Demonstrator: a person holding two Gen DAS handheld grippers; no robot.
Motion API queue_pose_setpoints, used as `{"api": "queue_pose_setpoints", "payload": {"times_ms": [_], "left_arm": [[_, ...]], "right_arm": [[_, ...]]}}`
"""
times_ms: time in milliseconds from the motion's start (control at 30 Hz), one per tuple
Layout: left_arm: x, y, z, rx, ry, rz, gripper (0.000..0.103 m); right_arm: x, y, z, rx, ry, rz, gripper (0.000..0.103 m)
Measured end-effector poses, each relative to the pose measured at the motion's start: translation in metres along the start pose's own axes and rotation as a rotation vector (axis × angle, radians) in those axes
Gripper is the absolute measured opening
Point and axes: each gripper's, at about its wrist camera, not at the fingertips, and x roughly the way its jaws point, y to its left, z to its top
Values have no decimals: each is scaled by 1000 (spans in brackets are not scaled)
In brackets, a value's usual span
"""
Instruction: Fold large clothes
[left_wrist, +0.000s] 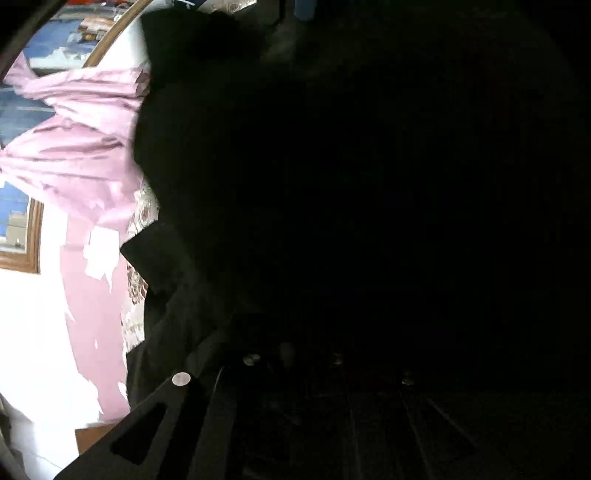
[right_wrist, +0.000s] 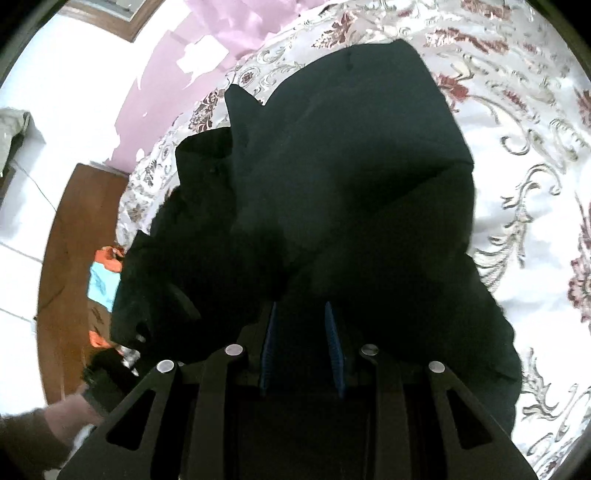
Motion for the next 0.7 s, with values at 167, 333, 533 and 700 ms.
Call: {"api": "queue_pose_setpoints", "payload": {"times_ms": [167,333,533,700], "left_arm": [[-7,-12,3,-5,18,18,7],[-10,-19,18,-5,17,24,8],[-12,-20,23,-14,14,27,8],[-16,-28,24,11,14,44,8]], "right_arm": [[27,0,4,89,102,118,34],[33,-6,-8,283,95,310,59],[39,-2,-22,385,100,396,68],[59,6,-26,386,163,372,68]]}}
